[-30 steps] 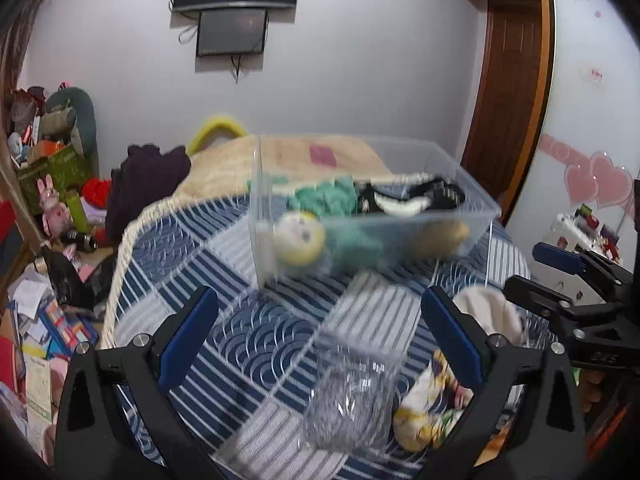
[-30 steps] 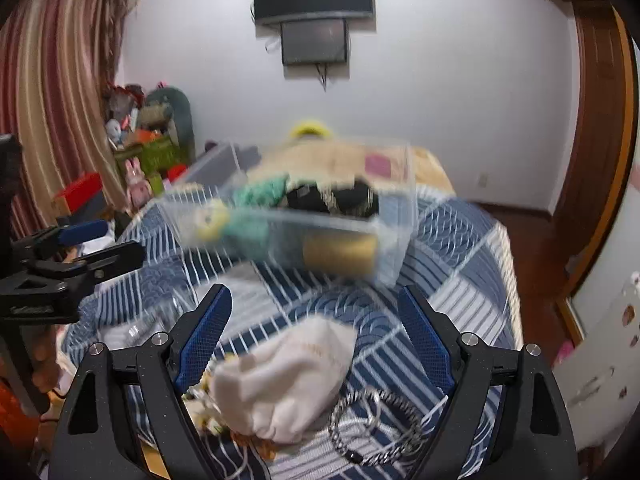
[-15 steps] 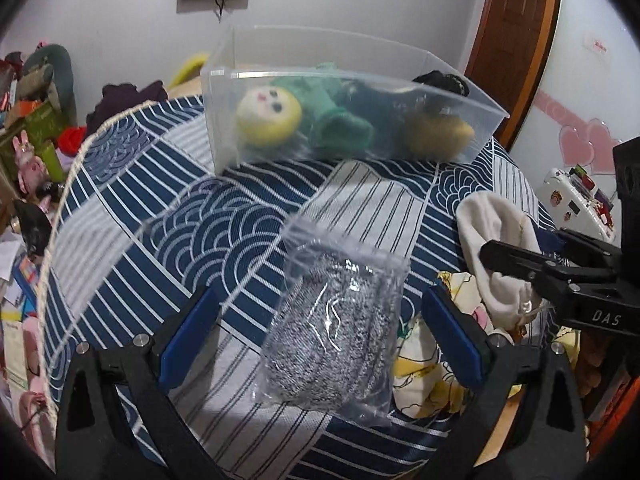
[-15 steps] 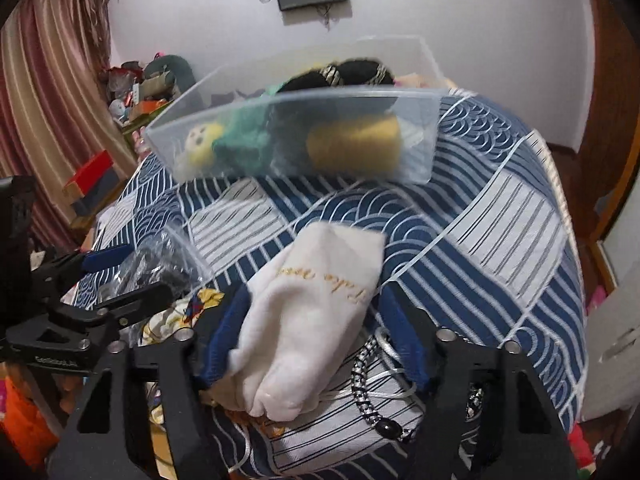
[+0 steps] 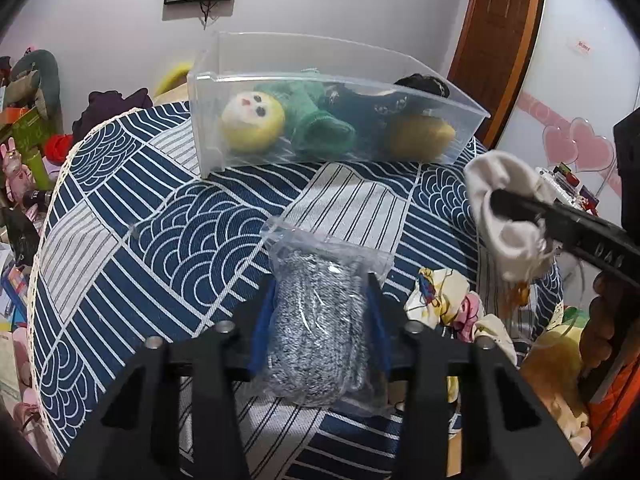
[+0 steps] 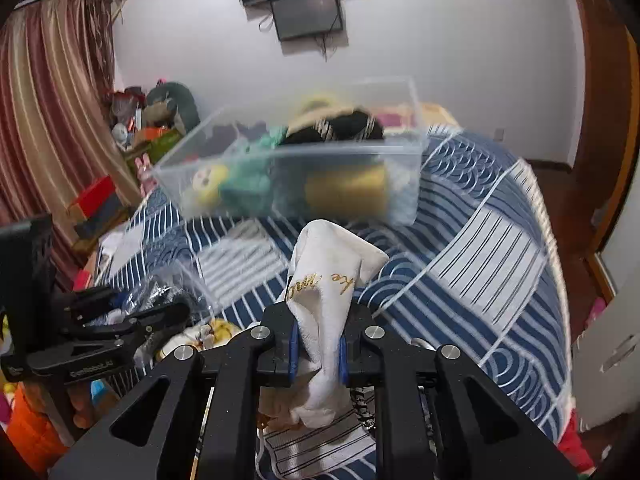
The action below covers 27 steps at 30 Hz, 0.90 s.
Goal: Organize soft objects
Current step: 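Grasp the mesh scrubber with the left tool while the right tool grasps the white sock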
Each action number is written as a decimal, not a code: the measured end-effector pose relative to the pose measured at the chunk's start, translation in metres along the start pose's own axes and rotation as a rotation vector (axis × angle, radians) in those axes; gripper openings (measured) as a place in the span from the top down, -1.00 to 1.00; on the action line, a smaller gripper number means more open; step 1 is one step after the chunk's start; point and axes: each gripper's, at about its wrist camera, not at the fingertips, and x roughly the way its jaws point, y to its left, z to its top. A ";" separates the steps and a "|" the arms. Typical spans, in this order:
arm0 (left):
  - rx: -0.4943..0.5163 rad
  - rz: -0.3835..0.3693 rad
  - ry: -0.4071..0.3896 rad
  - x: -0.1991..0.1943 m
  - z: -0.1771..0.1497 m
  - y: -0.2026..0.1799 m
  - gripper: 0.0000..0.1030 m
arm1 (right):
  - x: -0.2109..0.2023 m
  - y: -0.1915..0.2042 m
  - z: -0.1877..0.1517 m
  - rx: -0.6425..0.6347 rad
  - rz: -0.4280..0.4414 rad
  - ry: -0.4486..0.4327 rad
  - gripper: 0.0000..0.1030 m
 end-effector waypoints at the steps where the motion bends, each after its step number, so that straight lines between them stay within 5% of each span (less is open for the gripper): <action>1: -0.002 0.004 -0.008 -0.002 0.002 0.001 0.31 | -0.004 -0.001 0.002 0.001 -0.004 -0.017 0.75; 27: -0.003 0.072 -0.300 -0.055 0.089 0.011 0.36 | -0.036 0.000 0.081 -0.041 -0.056 -0.244 0.75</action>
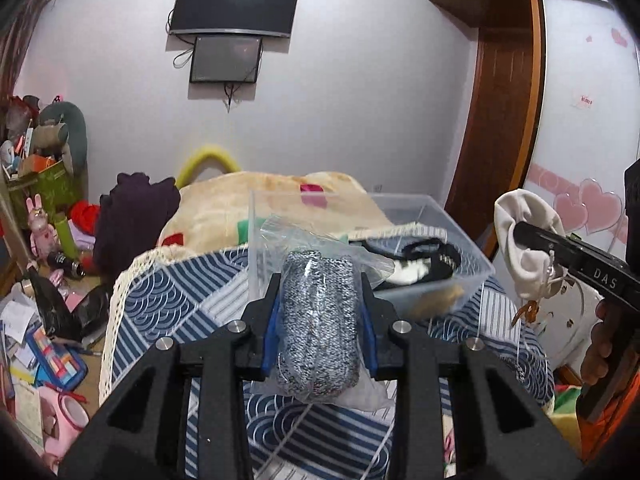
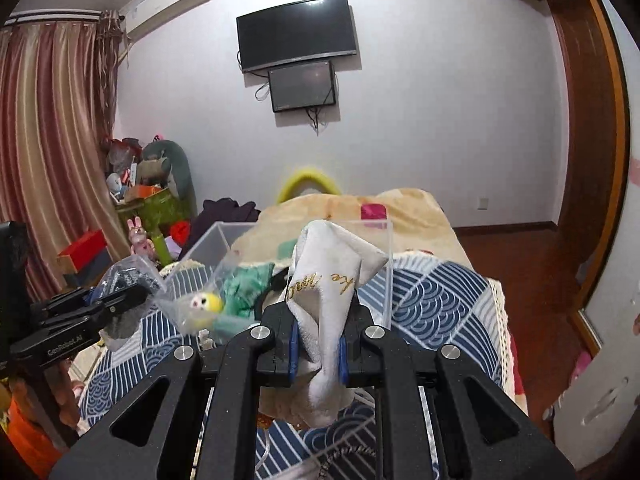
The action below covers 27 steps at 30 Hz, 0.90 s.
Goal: Organize soft objects
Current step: 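Grasp the mesh scrubber with the left tool while the right tool grasps the white sock, then release the scrubber and sock into the clear box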
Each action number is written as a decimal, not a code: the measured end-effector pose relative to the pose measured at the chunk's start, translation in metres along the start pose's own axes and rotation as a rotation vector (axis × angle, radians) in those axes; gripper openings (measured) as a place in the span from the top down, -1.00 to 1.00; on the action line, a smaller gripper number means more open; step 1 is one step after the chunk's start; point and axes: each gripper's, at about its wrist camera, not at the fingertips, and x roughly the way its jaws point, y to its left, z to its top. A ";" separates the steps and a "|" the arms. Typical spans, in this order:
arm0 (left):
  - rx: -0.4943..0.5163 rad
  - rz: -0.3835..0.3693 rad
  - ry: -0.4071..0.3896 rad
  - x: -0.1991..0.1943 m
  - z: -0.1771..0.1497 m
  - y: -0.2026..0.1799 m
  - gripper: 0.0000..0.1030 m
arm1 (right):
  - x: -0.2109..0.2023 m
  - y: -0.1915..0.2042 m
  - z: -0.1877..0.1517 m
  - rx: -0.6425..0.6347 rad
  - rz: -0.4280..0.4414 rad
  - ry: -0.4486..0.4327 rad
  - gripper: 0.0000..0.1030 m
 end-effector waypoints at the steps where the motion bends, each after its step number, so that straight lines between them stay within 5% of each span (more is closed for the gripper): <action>1: 0.000 -0.002 -0.003 0.002 0.003 -0.001 0.36 | 0.001 0.000 0.002 -0.002 0.000 -0.003 0.75; 15: 0.020 0.013 0.013 0.046 0.031 -0.010 0.36 | 0.040 0.021 0.040 -0.060 0.000 -0.031 0.75; 27: 0.040 0.066 0.121 0.115 0.028 -0.013 0.36 | 0.100 0.029 0.022 -0.148 -0.022 0.171 0.75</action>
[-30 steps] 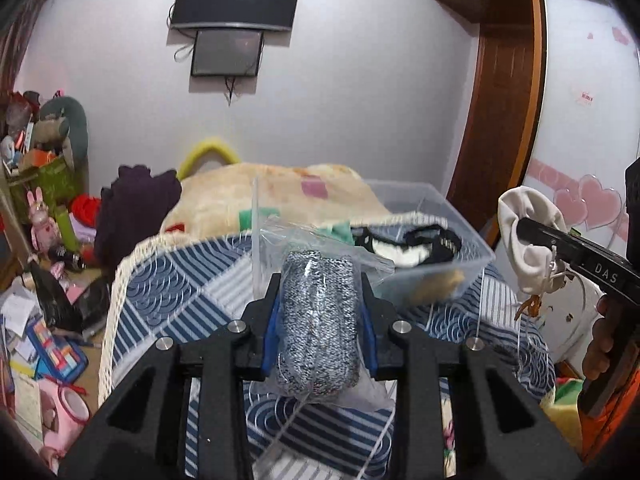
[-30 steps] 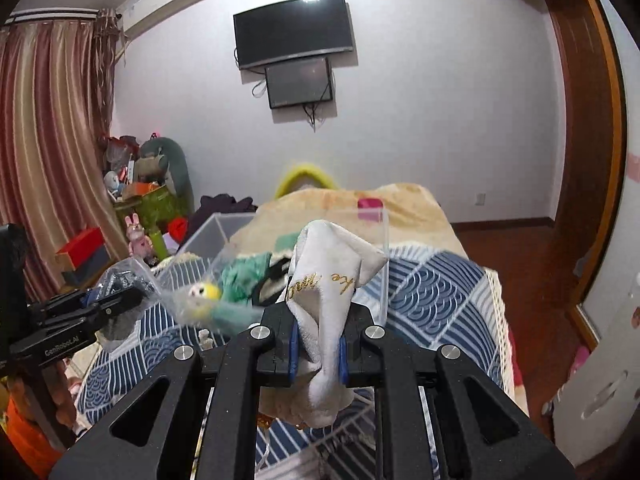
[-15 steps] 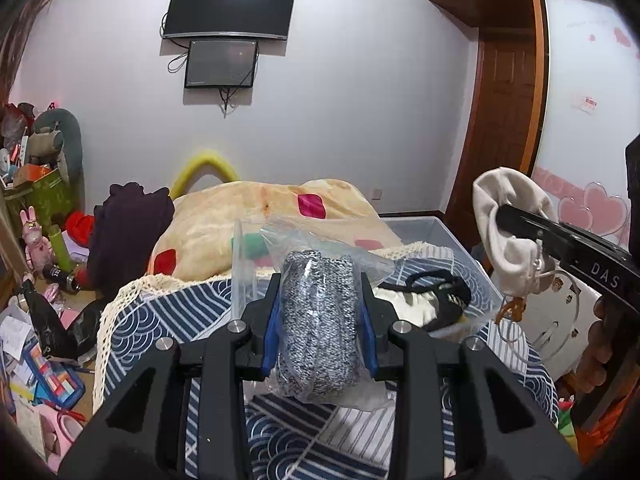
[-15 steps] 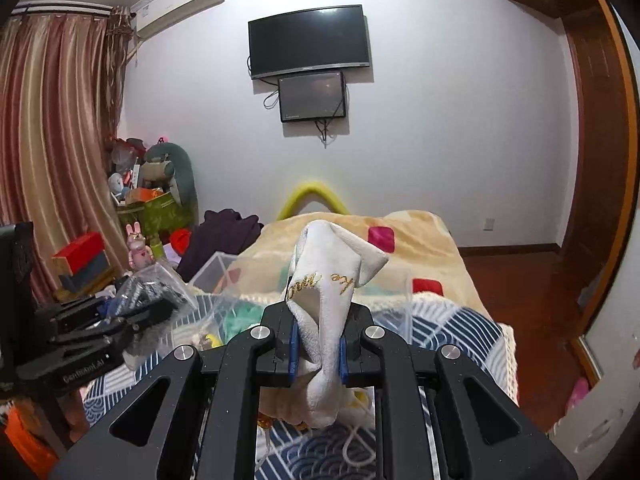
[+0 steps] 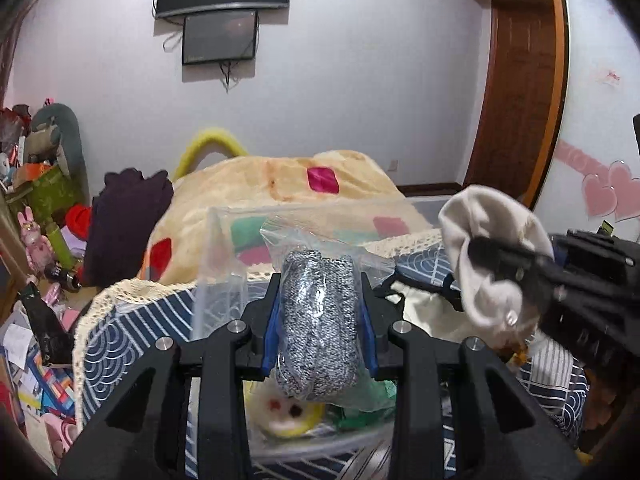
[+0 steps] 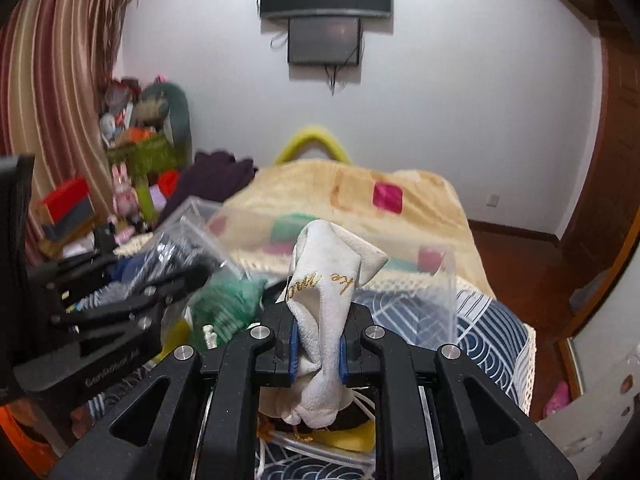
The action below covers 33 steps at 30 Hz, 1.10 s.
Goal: Organize soft objects
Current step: 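Release the scrubber and sock into the clear box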
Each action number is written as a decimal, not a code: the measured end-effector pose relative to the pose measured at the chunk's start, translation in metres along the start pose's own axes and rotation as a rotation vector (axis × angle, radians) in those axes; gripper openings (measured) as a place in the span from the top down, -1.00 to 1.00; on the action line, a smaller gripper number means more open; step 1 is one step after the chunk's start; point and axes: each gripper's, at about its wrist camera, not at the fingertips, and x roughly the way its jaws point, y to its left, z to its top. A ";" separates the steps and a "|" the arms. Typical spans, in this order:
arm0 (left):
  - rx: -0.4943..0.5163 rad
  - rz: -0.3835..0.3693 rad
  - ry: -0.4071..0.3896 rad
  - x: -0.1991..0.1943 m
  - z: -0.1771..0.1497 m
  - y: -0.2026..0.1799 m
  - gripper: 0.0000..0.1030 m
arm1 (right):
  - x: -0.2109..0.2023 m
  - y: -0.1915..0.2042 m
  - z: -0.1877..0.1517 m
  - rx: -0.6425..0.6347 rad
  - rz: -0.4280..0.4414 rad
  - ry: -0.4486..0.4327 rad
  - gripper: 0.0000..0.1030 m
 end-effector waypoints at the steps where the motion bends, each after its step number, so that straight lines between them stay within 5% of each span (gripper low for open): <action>1: 0.001 0.000 0.006 0.004 0.000 -0.001 0.36 | 0.003 0.000 -0.001 -0.006 0.002 0.016 0.75; 5: 0.032 0.021 0.014 0.010 -0.004 -0.005 0.36 | 0.015 -0.003 -0.007 -0.030 0.006 0.073 0.72; 9: 0.035 0.026 0.006 0.004 -0.006 -0.008 0.28 | 0.011 -0.008 -0.008 -0.007 0.006 0.086 0.20; 12: 0.022 0.011 -0.003 -0.004 -0.005 -0.007 0.11 | 0.001 -0.012 -0.008 0.006 -0.005 0.065 -0.11; 17: 0.018 -0.002 -0.057 -0.033 -0.002 -0.006 -0.50 | -0.029 -0.015 -0.008 0.004 -0.035 -0.008 -0.54; 21: 0.006 0.010 -0.112 -0.062 -0.002 -0.005 -0.97 | -0.054 -0.016 -0.009 -0.005 -0.054 -0.071 -0.60; 33: 0.063 -0.016 -0.094 -0.107 -0.041 -0.019 -0.99 | -0.097 -0.029 -0.044 0.078 -0.042 -0.095 -0.68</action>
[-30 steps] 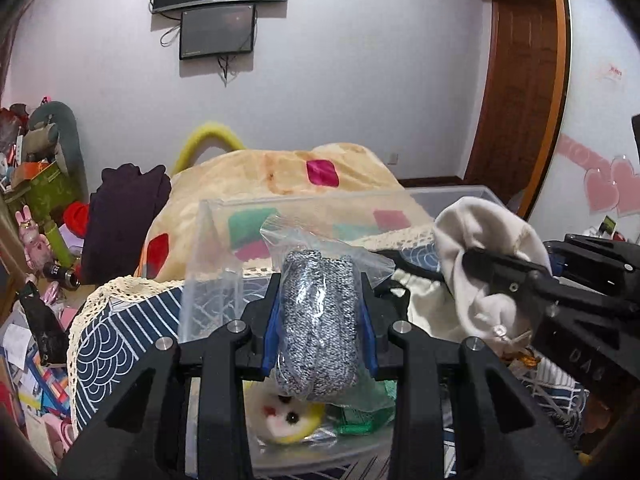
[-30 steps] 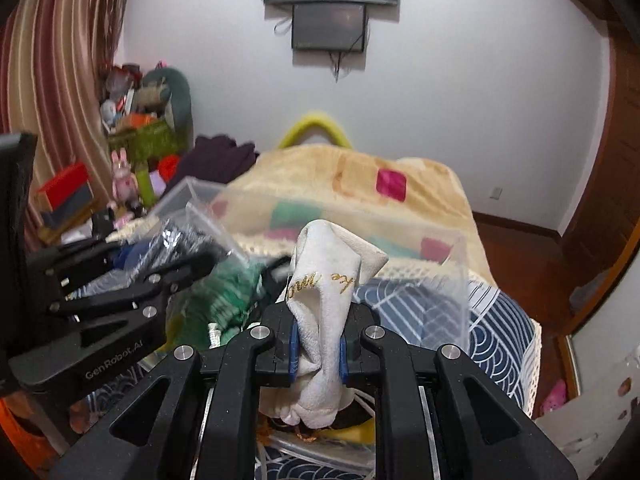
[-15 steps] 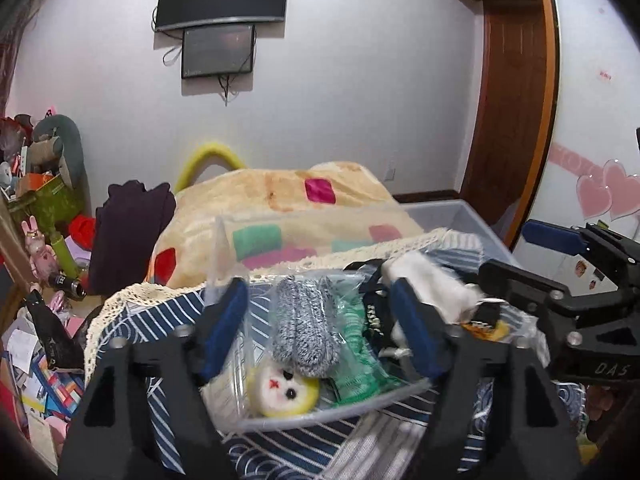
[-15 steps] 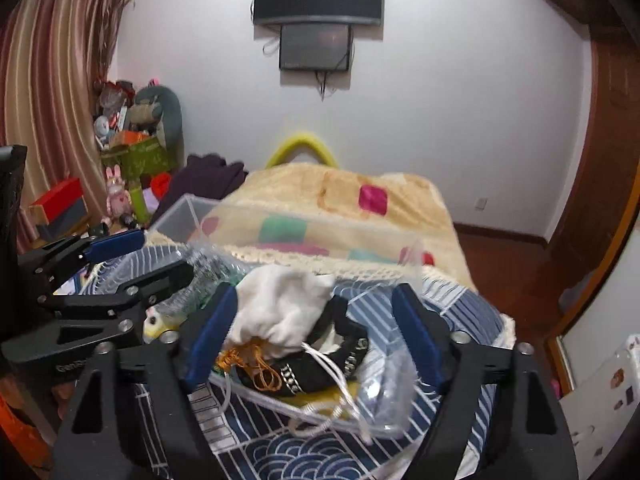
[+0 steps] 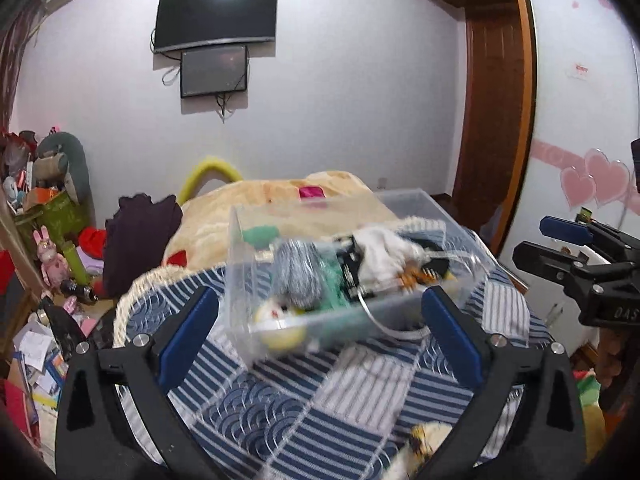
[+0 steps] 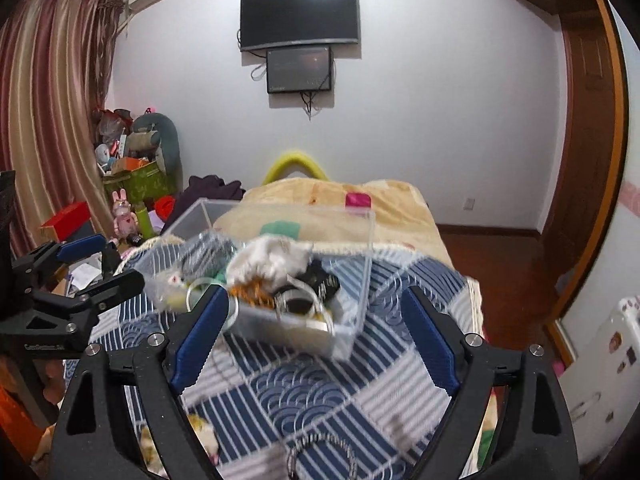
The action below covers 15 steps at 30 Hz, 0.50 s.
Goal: Organize soft objects
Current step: 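Release the scrubber and sock into the clear box, then grasp the floral scrunchie with the left tool while the right tool grasps the beaded bracelet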
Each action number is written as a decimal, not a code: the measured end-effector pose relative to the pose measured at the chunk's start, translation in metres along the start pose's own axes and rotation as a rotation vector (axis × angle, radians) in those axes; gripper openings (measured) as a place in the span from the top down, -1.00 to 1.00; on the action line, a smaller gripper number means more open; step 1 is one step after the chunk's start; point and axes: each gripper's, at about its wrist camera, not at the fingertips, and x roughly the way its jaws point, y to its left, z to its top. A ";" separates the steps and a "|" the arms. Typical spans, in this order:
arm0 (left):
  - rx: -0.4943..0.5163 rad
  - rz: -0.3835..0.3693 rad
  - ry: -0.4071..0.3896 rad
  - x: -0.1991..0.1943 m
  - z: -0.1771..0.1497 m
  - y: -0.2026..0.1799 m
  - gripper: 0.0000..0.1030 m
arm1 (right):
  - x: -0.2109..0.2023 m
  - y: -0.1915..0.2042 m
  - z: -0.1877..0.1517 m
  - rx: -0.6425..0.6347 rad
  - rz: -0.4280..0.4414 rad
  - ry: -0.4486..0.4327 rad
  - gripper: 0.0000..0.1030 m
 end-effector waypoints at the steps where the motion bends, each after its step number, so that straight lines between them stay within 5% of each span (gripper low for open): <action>1: -0.001 -0.006 0.010 -0.002 -0.004 -0.002 -0.99 | 0.000 0.000 -0.003 0.005 -0.001 0.008 -0.68; 15: -0.023 -0.086 0.203 0.009 -0.081 -0.021 -0.99 | 0.012 -0.016 -0.078 0.067 -0.044 0.186 -0.68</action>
